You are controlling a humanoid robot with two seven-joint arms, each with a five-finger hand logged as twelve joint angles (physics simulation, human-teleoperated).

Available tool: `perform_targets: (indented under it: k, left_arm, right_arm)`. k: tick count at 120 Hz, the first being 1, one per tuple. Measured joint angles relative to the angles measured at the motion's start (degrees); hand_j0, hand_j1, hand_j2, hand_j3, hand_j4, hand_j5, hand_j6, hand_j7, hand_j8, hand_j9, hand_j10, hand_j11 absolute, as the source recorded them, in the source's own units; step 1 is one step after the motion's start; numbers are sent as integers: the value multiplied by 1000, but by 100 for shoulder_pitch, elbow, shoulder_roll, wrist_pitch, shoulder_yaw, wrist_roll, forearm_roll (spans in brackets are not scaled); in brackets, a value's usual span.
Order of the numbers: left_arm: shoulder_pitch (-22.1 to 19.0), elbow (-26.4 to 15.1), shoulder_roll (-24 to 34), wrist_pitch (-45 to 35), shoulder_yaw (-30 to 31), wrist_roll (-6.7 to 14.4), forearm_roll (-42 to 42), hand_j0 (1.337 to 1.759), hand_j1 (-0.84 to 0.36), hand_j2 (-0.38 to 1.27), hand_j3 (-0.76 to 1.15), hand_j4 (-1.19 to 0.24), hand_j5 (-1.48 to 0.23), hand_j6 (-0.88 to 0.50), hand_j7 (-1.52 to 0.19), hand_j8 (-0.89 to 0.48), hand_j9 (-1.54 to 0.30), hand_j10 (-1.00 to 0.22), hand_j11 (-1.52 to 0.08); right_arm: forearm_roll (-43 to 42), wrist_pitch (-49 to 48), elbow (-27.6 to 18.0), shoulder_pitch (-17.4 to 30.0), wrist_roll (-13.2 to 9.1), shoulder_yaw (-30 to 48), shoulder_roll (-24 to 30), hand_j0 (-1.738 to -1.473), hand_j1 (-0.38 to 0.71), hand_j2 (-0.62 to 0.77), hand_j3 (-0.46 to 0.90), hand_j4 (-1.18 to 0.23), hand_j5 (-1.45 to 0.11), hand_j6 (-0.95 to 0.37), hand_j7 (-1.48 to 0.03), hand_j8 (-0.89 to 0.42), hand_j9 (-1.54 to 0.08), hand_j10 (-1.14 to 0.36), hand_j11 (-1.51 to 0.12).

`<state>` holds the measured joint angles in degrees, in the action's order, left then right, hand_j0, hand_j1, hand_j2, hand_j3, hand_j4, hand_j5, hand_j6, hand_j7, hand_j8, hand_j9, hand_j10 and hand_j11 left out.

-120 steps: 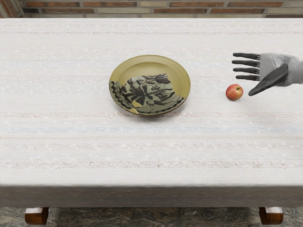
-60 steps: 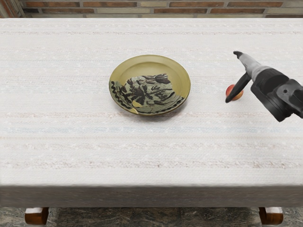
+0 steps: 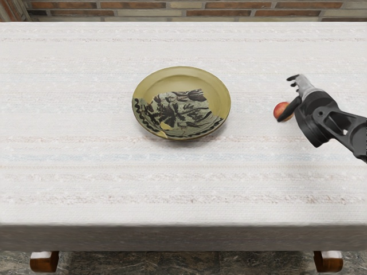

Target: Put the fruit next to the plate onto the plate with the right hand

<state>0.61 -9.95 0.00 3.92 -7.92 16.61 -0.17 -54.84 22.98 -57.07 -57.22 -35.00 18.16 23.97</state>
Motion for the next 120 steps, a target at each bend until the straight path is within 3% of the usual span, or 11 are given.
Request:
perform_targets:
  k: [30, 44, 100, 120]
  left_arm:
    - [0, 1, 0, 0, 0, 0, 0, 1658, 337, 2, 0, -10, -13, -10, -13, -10, -13, -10, -13]
    - [0, -1, 0, 1, 0, 0, 1, 1658, 337, 2, 0, -10, -13, -10, -13, -10, -13, -10, -13]
    - [2, 0, 0, 1, 0, 0, 1, 1658, 337, 2, 0, -10, -13, -10, -13, -10, -13, -10, -13]
    - [0, 0, 0, 0, 0, -1, 1, 1658, 337, 2, 0, -10, -13, -10, -13, -10, -13, -10, -13]
  right_arm:
    - [-50, 13, 721, -29, 0, -78, -493, -1658, 69, -64, 0, -338, -449, -343, -443, -339, -449, -338, -449]
    - [-49, 515, 943, -151, 0, -640, -734, -1658, 98, -55, 0, -373, -494, -378, -488, -374, -494, -374, -494]
    - [-33, 864, 1142, -361, -1, -1185, -1107, -1658, 203, -88, 0, -459, -592, -459, -593, -431, -595, -457, -595]
    - [-17, 854, 1149, -363, -7, -1204, -1134, -1656, 257, -3, -1, -537, -653, -446, -674, -402, -668, -529, -667]
